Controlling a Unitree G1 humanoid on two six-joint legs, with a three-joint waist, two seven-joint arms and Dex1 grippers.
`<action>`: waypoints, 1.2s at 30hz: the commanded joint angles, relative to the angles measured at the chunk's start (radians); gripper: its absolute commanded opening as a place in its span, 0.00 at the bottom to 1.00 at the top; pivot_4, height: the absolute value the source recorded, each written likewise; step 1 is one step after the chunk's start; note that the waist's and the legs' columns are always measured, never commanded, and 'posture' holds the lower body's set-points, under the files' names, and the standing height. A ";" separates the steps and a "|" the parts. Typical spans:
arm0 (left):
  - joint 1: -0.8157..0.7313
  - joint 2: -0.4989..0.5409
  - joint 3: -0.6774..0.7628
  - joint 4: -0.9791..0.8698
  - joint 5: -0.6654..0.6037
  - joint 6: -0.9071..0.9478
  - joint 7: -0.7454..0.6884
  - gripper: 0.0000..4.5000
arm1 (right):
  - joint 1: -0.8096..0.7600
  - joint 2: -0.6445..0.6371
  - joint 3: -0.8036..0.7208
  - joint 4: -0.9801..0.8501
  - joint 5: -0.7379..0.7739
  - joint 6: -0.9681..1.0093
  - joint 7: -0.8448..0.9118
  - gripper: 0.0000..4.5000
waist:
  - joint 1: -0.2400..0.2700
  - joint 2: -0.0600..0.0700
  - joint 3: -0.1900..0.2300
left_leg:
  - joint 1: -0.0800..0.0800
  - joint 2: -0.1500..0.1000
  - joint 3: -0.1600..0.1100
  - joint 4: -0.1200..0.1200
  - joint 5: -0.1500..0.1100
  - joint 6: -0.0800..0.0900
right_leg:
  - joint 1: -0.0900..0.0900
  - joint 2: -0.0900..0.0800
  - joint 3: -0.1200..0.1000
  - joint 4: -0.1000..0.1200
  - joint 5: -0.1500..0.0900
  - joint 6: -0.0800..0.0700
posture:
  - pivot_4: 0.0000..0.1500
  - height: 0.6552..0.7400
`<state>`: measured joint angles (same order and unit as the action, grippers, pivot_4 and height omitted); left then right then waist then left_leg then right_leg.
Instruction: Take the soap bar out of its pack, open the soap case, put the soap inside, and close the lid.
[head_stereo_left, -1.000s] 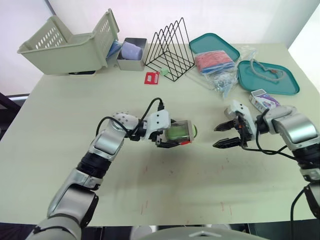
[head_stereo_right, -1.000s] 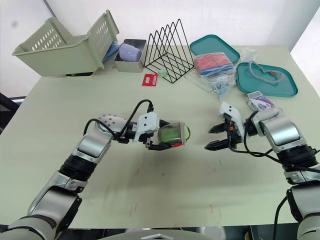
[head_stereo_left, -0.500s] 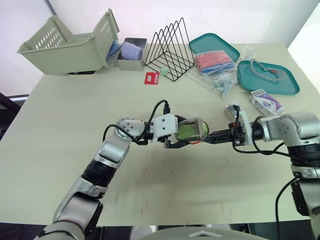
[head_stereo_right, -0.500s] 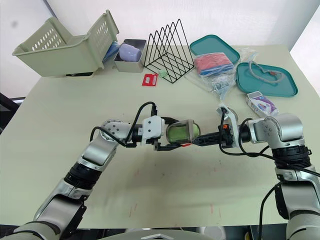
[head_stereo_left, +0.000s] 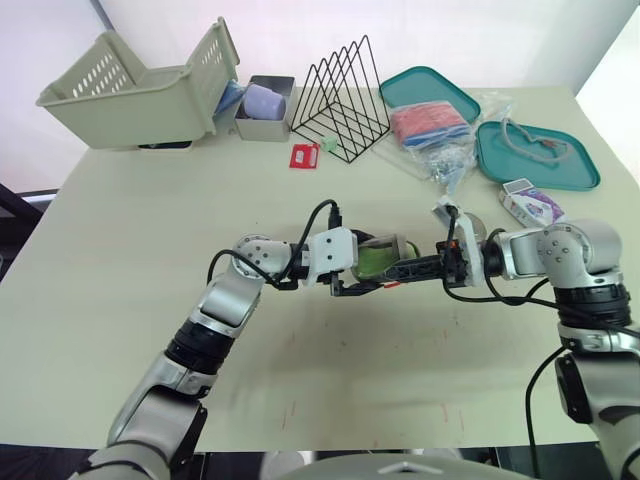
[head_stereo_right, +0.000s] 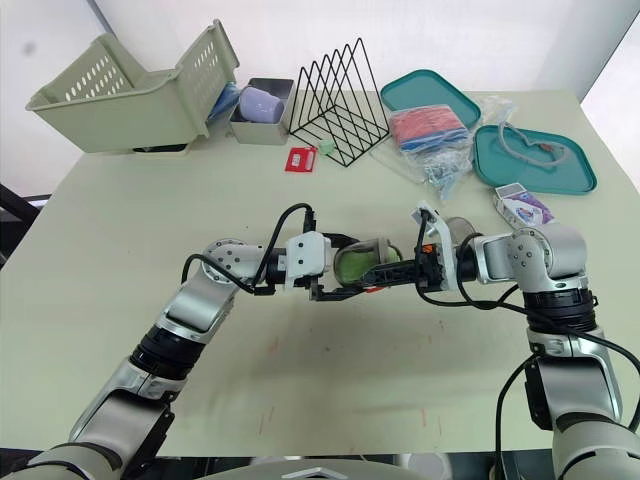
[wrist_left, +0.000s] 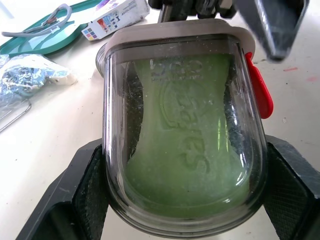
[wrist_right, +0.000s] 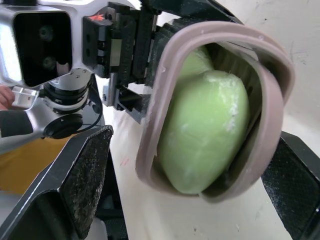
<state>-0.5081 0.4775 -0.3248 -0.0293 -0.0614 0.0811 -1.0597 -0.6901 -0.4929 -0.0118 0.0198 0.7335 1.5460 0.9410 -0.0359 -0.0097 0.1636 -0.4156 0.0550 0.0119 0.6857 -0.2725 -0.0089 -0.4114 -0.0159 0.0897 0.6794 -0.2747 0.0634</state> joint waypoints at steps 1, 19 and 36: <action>-0.021 -0.006 0.011 -0.036 -0.011 -0.010 0.008 0.77 | -0.023 0.012 -0.040 -0.002 0.024 -0.003 -0.032 0.99 | 0.000 0.000 0.000 | 0.000 0.000 0.000 0.000 0.000 0.000 | 0.000 0.000 0.000 0.000 0.000 0.000 | 1.00 1.00; -0.027 -0.007 0.009 -0.034 -0.004 -0.014 0.015 0.77 | -0.015 0.010 -0.042 0.020 0.082 0.009 -0.061 0.99 | -0.001 0.000 0.000 | 0.000 0.000 0.000 0.000 0.000 0.000 | 0.000 0.000 0.000 0.000 0.000 0.000 | 1.00 1.00; -0.029 -0.022 0.021 -0.032 -0.005 -0.011 0.031 0.77 | -0.008 -0.002 -0.001 0.041 0.081 -0.024 -0.050 0.47 | -0.002 0.000 0.000 | 0.000 0.000 0.000 0.000 0.000 0.000 | 0.000 0.000 0.000 -0.001 0.000 0.000 | 1.00 1.00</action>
<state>-0.5120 0.4650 -0.3249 -0.0311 -0.0415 0.0726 -1.0381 -0.6908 -0.4870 -0.0284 0.0891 0.8069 1.5423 0.8904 -0.0376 -0.0097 0.1636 -0.4158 0.0550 0.0119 0.6854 -0.2726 -0.0088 -0.4114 -0.0159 0.0896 0.6788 -0.2747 0.0634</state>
